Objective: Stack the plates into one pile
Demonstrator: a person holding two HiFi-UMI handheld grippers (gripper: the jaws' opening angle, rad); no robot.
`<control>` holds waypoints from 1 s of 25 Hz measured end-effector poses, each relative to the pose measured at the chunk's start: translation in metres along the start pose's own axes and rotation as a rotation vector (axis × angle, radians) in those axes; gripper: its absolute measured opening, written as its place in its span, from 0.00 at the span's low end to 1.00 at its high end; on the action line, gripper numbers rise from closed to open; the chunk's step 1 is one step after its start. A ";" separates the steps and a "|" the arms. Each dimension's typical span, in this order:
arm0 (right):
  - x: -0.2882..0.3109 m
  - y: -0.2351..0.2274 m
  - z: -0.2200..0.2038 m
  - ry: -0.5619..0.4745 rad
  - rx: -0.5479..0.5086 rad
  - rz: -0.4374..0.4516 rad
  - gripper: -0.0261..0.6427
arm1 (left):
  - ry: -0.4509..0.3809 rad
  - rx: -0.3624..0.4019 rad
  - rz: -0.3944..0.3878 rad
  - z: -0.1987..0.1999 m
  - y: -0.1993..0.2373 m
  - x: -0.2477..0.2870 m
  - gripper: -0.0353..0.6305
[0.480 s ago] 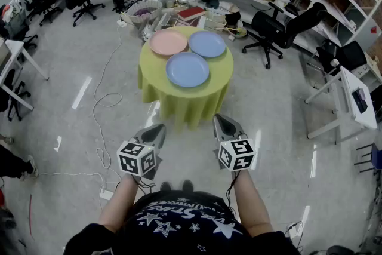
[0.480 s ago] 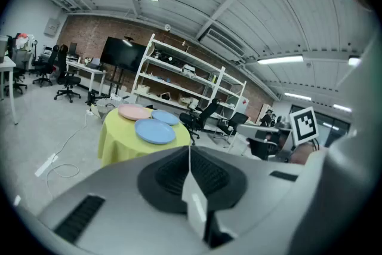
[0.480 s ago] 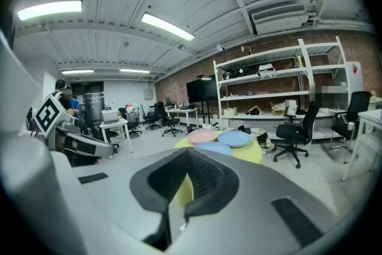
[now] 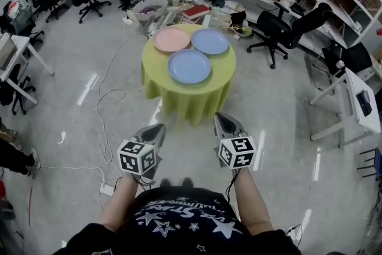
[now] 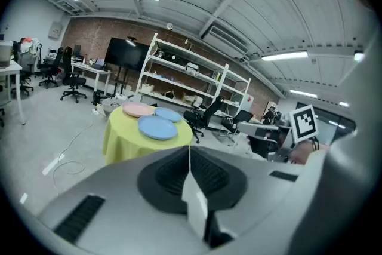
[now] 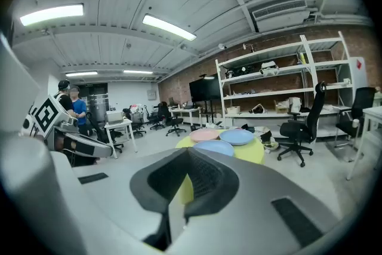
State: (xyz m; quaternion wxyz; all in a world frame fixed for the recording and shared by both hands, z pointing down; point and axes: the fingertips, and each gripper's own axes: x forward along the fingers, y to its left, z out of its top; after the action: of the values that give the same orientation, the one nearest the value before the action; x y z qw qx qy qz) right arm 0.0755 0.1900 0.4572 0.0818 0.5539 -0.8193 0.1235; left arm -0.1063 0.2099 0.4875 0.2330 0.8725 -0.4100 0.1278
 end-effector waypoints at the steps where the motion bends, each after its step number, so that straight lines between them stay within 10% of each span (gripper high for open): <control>1: -0.001 -0.002 -0.001 0.001 0.002 0.003 0.06 | -0.001 -0.003 0.007 -0.002 -0.001 -0.001 0.09; 25: 0.010 -0.040 -0.049 0.088 0.100 0.043 0.06 | 0.020 -0.098 0.133 -0.035 0.009 0.010 0.09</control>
State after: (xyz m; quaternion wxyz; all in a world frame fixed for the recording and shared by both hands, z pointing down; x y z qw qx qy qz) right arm 0.1087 0.1810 0.5112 0.0875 0.5334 -0.8195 0.1903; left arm -0.1076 0.2161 0.5244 0.2704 0.8295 -0.4706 0.1316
